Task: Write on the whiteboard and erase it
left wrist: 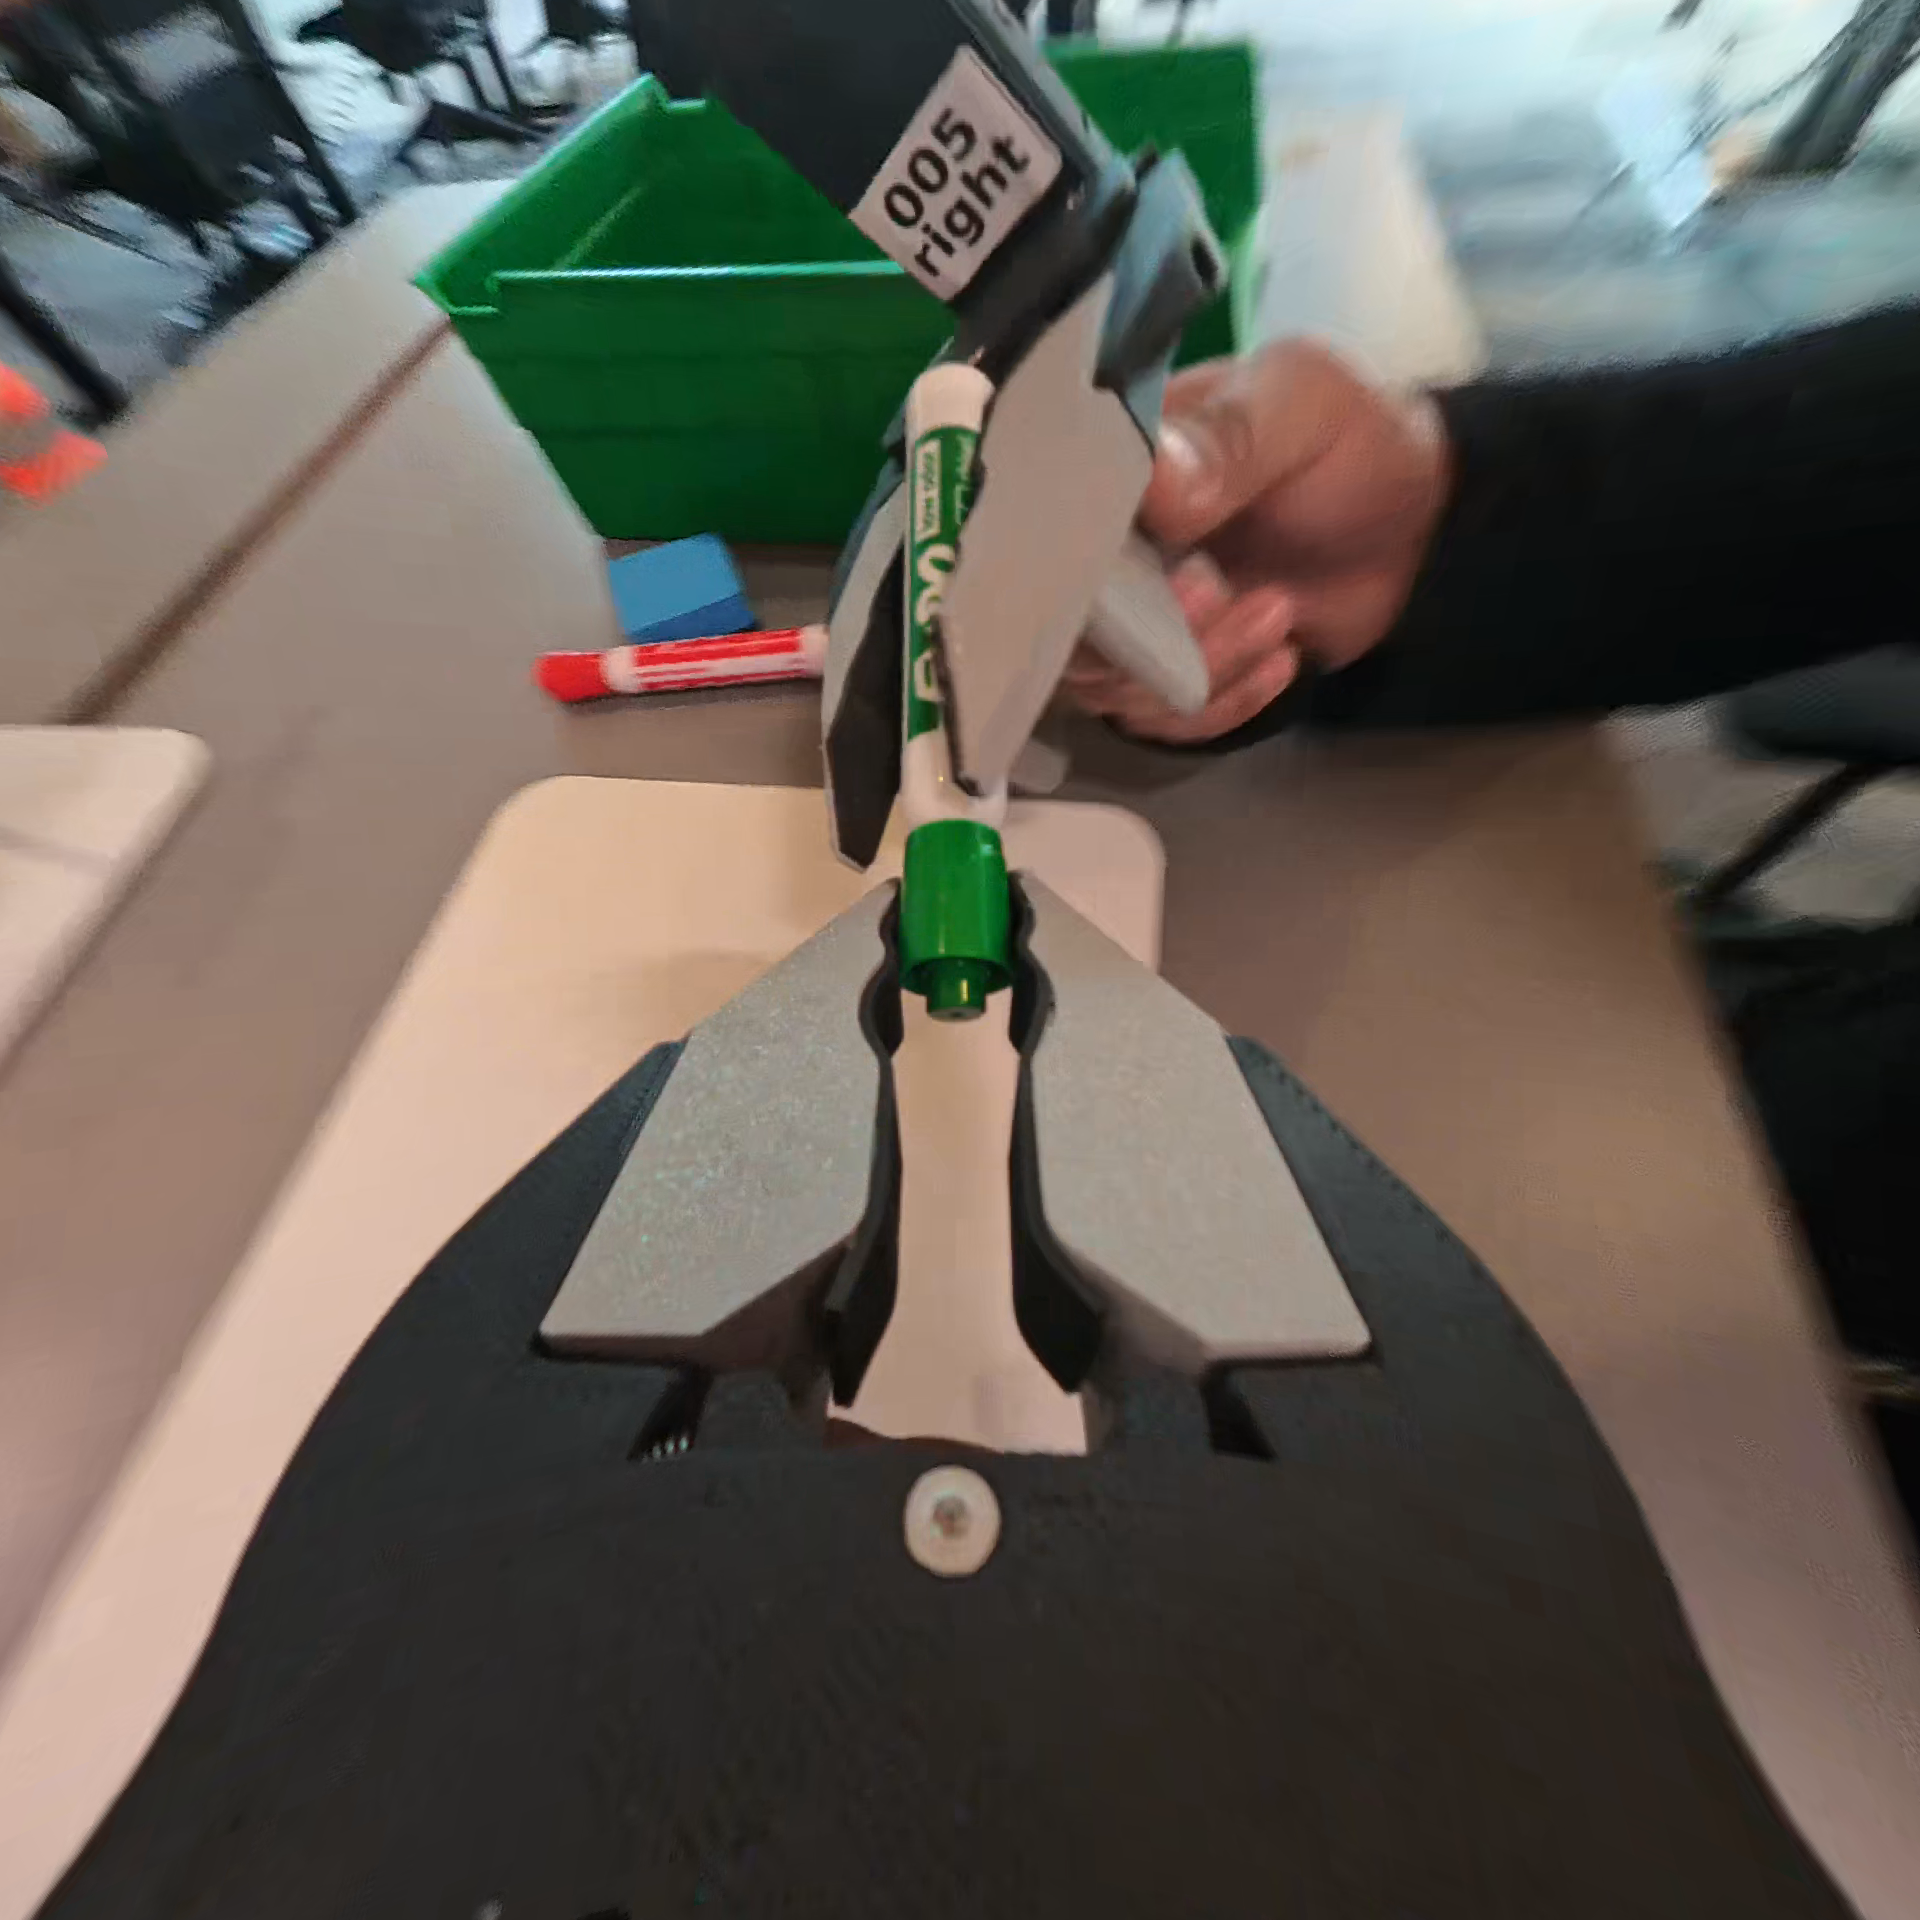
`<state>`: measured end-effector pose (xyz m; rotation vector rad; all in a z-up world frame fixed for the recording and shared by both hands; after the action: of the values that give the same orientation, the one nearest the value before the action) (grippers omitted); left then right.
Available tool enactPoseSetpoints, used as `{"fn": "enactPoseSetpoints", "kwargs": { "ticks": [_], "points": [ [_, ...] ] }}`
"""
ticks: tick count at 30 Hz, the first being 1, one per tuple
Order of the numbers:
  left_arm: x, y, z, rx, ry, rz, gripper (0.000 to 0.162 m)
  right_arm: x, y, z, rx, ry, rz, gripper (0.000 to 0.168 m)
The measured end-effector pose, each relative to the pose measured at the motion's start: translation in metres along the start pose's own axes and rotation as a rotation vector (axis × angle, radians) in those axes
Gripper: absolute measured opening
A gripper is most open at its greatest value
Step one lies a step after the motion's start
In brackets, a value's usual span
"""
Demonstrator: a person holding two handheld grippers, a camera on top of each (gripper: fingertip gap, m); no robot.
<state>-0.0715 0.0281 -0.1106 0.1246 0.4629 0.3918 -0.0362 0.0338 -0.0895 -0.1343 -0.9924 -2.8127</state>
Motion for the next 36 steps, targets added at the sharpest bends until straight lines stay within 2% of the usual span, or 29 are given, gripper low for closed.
{"fn": "enactPoseSetpoints", "kwargs": {
  "ticks": [3, 4, 5, 7, 8, 11, 12, 13, 17, 20, 23, 24, 25, 26, 31, 33, 34, 36],
  "points": [
    [0.004, 0.005, -0.008, 0.383, -0.002, 0.220, 0.014, -0.001, -0.006, -0.002, 0.093, -0.030, 0.010, 0.024],
    [0.005, 0.005, -0.011, 0.413, 0.011, 0.237, 0.014, -0.001, -0.009, -0.004, 0.095, -0.020, -0.005, 0.024],
    [0.004, 0.002, -0.009, 0.343, 0.004, 0.197, 0.014, -0.001, -0.007, -0.004, 0.070, -0.015, -0.005, 0.024],
    [-0.002, -0.004, 0.002, 0.079, -0.034, 0.028, 0.014, -0.001, 0.004, -0.001, -0.046, 0.022, -0.010, 0.025],
    [-0.006, -0.010, 0.006, -0.067, -0.039, -0.099, 0.014, 0.001, 0.012, 0.001, -0.115, 0.034, -0.005, 0.025],
    [-0.021, -0.028, 0.021, -0.627, -0.057, -0.609, 0.014, 0.006, 0.033, 0.003, -0.321, 0.087, 0.011, 0.025],
    [-0.024, -0.029, 0.022, -0.692, -0.064, -0.695, 0.014, 0.007, 0.037, 0.002, -0.370, 0.111, 0.004, 0.025],
    [-0.022, -0.031, 0.018, -0.680, -0.049, -0.705, 0.014, 0.008, 0.037, 0.000, -0.395, 0.141, -0.010, 0.025],
    [-0.016, -0.034, 0.011, -0.501, -0.022, -0.559, 0.013, 0.006, 0.034, -0.002, -0.365, 0.151, -0.004, 0.025],
    [-0.003, -0.013, 0.004, -0.143, -0.043, -0.169, 0.013, -0.001, 0.018, 0.001, -0.249, 0.114, -0.060, 0.025],
    [0.003, 0.006, 0.004, 0.334, -0.080, 0.257, 0.012, -0.006, 0.007, 0.004, -0.126, 0.043, -0.044, 0.025],
    [0.004, 0.009, 0.004, 0.453, -0.084, 0.354, 0.012, -0.007, 0.006, 0.005, -0.111, 0.030, -0.043, 0.025],
    [0.005, 0.009, 0.004, 0.500, -0.096, 0.383, 0.012, -0.008, 0.006, 0.006, -0.099, 0.020, -0.037, 0.025],
    [0.007, 0.005, 0.002, 0.401, -0.080, 0.313, 0.012, -0.009, 0.007, 0.006, -0.095, 0.013, -0.027, 0.024],
    [-0.013, -0.017, 0.023, -0.473, -0.100, -0.371, 0.011, -0.004, 0.026, 0.010, -0.224, 0.027, 0.023, 0.025],
    [-0.023, -0.027, 0.026, -0.699, -0.091, -0.658, 0.011, 0.000, 0.033, 0.008, -0.274, 0.058, 0.040, 0.025],
    [-0.023, -0.029, 0.024, -0.713, -0.084, -0.695, 0.011, 0.002, 0.035, 0.007, -0.285, 0.067, 0.044, 0.026],
    [-0.011, -0.024, 0.015, -0.599, -0.062, -0.537, 0.010, -0.002, 0.027, 0.007, -0.271, 0.070, -0.002, 0.025]
  ]
}}
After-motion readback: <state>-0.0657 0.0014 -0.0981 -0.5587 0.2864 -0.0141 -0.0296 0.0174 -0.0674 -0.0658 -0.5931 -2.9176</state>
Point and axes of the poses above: each gripper's, where its closed fingertips meet, x out along the fingers, z out of its top, y = z × x across the jaws, the point moved 3 cm from there along -x, back along the fingers, and after that the axes turned 12 degrees about z, right-handed, at the moved point
